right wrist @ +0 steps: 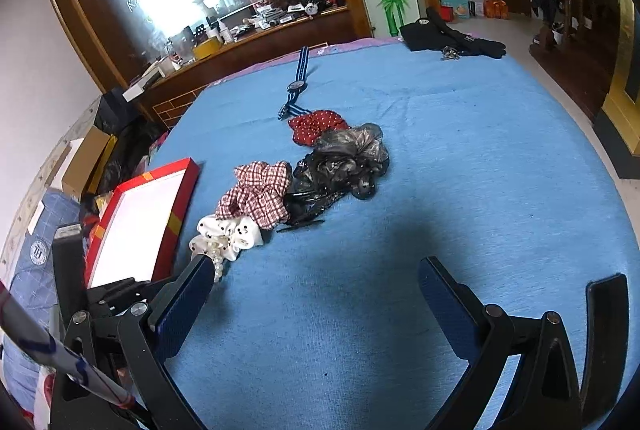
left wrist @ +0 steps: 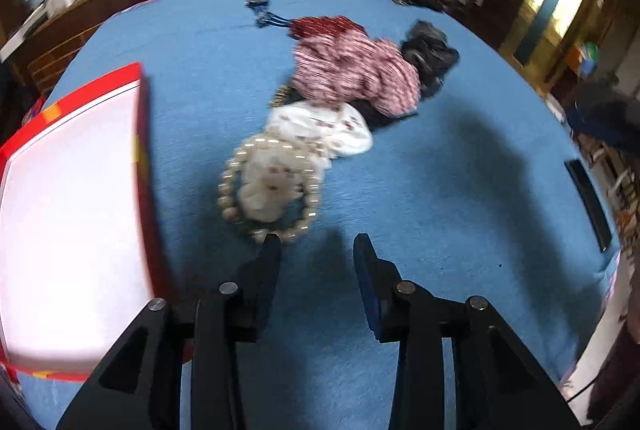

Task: Organize jewelry
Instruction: 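Grasp the grey sheer scrunchie with the right tool while the left tool grasps the red plaid scrunchie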

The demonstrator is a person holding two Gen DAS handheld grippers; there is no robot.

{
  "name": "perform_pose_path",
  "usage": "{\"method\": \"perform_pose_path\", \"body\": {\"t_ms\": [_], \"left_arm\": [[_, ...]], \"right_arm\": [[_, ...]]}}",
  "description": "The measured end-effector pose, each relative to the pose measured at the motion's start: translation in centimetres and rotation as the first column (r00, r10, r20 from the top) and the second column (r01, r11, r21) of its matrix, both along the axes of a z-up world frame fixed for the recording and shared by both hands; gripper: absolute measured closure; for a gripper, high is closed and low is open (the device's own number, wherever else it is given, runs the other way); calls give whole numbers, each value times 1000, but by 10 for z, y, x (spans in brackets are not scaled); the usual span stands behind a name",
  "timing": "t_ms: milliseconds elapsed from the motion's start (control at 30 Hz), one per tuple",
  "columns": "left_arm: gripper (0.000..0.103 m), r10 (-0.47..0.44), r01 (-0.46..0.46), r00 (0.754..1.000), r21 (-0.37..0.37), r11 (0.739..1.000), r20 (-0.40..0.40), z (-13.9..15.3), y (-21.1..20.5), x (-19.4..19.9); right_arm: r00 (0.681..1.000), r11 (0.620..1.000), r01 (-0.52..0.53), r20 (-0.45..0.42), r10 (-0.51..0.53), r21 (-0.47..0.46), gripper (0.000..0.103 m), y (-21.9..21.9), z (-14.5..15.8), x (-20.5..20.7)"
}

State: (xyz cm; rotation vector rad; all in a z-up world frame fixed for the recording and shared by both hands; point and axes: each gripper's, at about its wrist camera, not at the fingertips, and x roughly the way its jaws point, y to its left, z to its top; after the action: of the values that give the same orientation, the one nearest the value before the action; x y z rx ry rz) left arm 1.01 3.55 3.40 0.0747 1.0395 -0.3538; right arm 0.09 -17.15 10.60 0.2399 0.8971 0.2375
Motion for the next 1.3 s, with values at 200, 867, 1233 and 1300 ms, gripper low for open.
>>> {"method": "perform_pose_path", "body": {"t_ms": [200, 867, 1233, 1300], "left_arm": [[80, 39, -42, 999, 78, 996, 33, -16, -12, 20], [103, 51, -39, 993, -107, 993, 110, 55, 22, -12], [103, 95, -82, 992, -152, 985, 82, 54, 54, -13], [103, 98, -85, 993, -160, 983, 71, 52, 55, -12]], "right_arm": [[1000, 1000, -10, -2, 10, -7, 0, 6, 0, 6], [980, 989, 111, -175, -93, 93, 4, -17, -43, 130], [994, 988, 91, -75, -82, 126, 82, -31, -28, 97], [996, 989, 85, -25, -83, 117, 82, -32, -16, 83]]}}
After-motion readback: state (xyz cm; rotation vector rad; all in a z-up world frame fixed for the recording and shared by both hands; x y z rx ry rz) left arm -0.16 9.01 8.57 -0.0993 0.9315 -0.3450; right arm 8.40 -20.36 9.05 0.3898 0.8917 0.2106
